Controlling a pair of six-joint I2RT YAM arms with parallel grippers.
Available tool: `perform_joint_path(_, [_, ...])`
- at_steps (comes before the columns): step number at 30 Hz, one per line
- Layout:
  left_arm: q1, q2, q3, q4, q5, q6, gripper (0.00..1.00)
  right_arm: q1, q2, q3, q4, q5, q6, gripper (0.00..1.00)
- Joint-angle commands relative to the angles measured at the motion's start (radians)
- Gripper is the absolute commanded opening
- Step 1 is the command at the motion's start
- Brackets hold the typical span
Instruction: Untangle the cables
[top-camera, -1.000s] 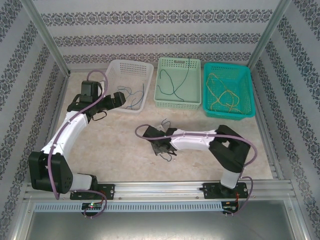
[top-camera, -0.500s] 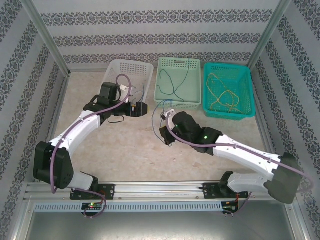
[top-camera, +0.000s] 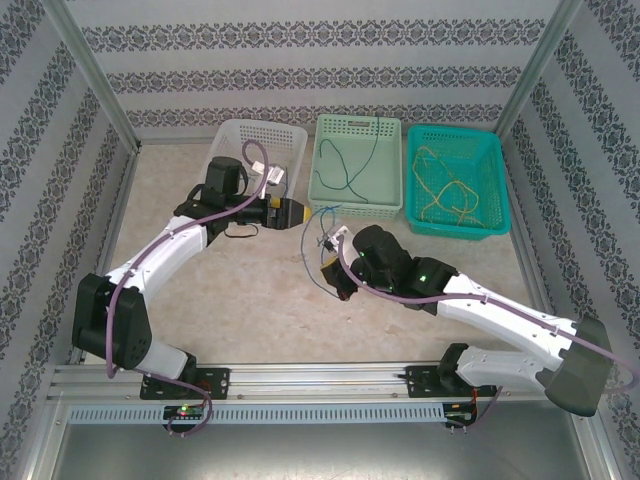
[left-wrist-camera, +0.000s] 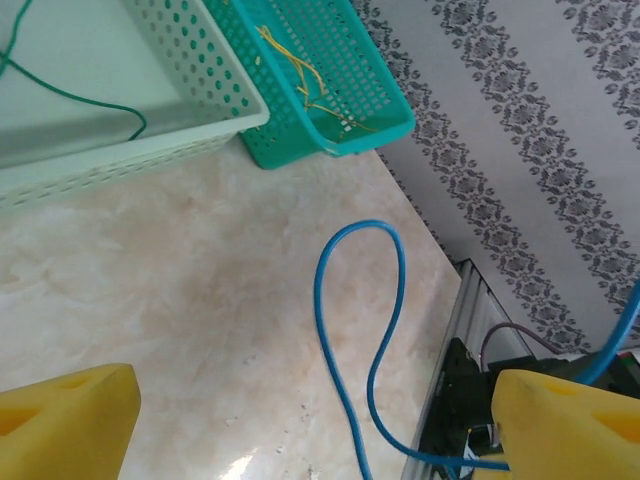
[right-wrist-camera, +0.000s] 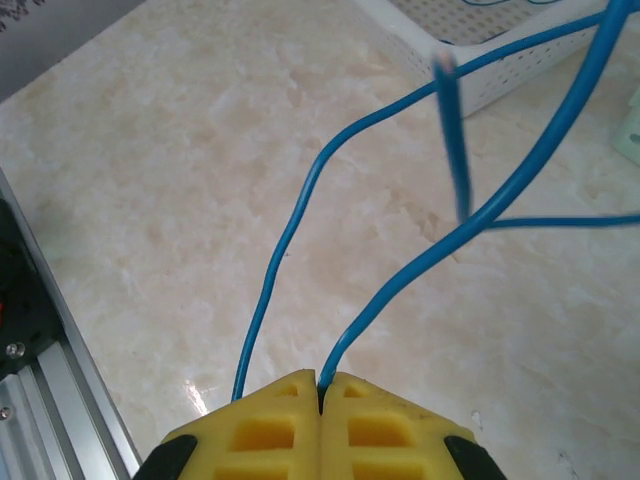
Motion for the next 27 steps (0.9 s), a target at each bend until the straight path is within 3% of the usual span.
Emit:
perform_joint_path(1, [-0.011,-0.010,-0.002,0.085,0.045,-0.038,0.89,-0.006,-0.002,0.029,-0.036,0.043,-0.041,0.00])
perform_joint_path(20, [-0.075,0.064,0.010,0.060,0.089,-0.028,0.76,-0.006,-0.033,0.042,-0.015,0.089,-0.074,0.00])
perform_joint_path(23, [-0.089,0.084,0.026,0.057,0.093,-0.027,0.68,-0.005,-0.035,0.044,-0.012,0.087,-0.075,0.00])
perform_joint_path(27, [-0.098,0.092,0.036,0.059,0.093,-0.026,0.45,-0.006,-0.034,0.041,-0.008,0.095,-0.073,0.00])
